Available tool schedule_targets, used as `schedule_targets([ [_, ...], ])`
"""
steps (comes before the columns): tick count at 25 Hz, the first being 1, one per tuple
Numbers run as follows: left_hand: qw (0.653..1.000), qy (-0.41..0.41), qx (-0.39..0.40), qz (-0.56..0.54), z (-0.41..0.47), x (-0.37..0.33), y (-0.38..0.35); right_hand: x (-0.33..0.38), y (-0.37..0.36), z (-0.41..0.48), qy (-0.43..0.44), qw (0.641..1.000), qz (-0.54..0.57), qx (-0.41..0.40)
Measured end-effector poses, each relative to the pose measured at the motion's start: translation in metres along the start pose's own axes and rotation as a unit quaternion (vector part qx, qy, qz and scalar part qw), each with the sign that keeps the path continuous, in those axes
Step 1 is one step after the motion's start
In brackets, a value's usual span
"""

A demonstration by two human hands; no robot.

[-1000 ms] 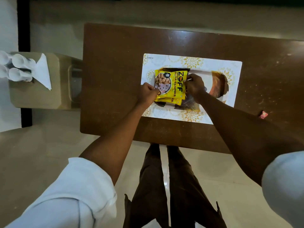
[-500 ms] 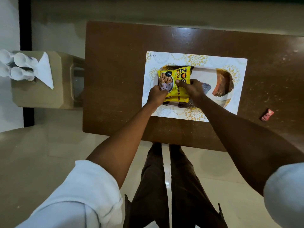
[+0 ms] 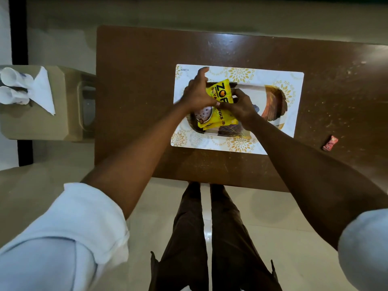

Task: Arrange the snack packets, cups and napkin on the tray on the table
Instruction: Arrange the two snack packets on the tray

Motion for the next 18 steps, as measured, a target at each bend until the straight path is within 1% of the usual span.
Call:
schedule_targets([
  [1,0.997,0.000,0.080,-0.011,0.009,-0.003,0.000,0.010,0.003,0.002,0.031,0.998,-0.042,0.021],
  [2,0.991,0.001,0.134,-0.024,0.014,-0.005,0.001,0.022,0.005,0.004,0.067,0.992,-0.096,0.046],
  [3,0.986,0.005,0.162,-0.041,0.015,-0.005,0.002,0.033,0.005,0.006,0.100,0.981,-0.149,0.070],
  [4,0.983,0.015,0.168,-0.065,0.014,-0.003,0.003,0.043,0.005,0.009,0.121,0.970,-0.193,0.088],
  [6,0.977,0.055,0.146,-0.143,0.007,0.009,-0.001,0.054,0.005,0.013,0.131,0.960,-0.228,0.094],
  [7,0.970,0.084,0.129,-0.190,0.002,0.020,-0.005,0.055,0.008,0.013,0.132,0.962,-0.227,0.076],
  [9,0.944,0.153,0.085,-0.281,-0.013,0.044,-0.013,0.050,0.019,0.010,0.126,0.971,-0.204,-0.012],
  [10,0.922,0.190,0.061,-0.330,-0.021,0.056,-0.017,0.041,0.026,0.007,0.116,0.976,-0.171,-0.066],
  [12,0.862,0.259,0.004,-0.435,-0.034,0.078,-0.022,0.015,0.035,0.002,0.066,0.983,-0.081,-0.154],
  [13,0.833,0.286,-0.022,-0.474,-0.039,0.086,-0.024,0.000,0.036,0.000,0.030,0.982,-0.054,-0.176],
  [14,0.814,0.302,-0.043,-0.494,-0.042,0.092,-0.024,-0.013,0.033,-0.001,-0.005,0.984,-0.034,-0.175],
  [15,0.815,0.305,-0.059,-0.489,-0.044,0.095,-0.023,-0.023,0.025,-0.003,-0.040,0.989,-0.009,-0.142],
  [16,0.832,0.298,-0.072,-0.462,-0.045,0.094,-0.021,-0.030,0.013,-0.005,-0.076,0.993,0.024,-0.090],
  [17,0.857,0.284,-0.086,-0.421,-0.043,0.092,-0.018,-0.032,0.002,-0.009,-0.102,0.993,0.054,-0.039],
  [18,0.878,0.268,-0.103,-0.383,-0.040,0.089,-0.014,-0.030,-0.007,-0.010,-0.113,0.991,0.071,-0.011],
])
Point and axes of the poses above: each hand's wrist, its own z-axis towards the middle knuckle, its own y-axis out of the back of the hand, x = y × z, the point moved 6 cm from there along z, towards the middle knuckle, and after that the axes turned 8 degrees about -x, right-handed, at the moved point
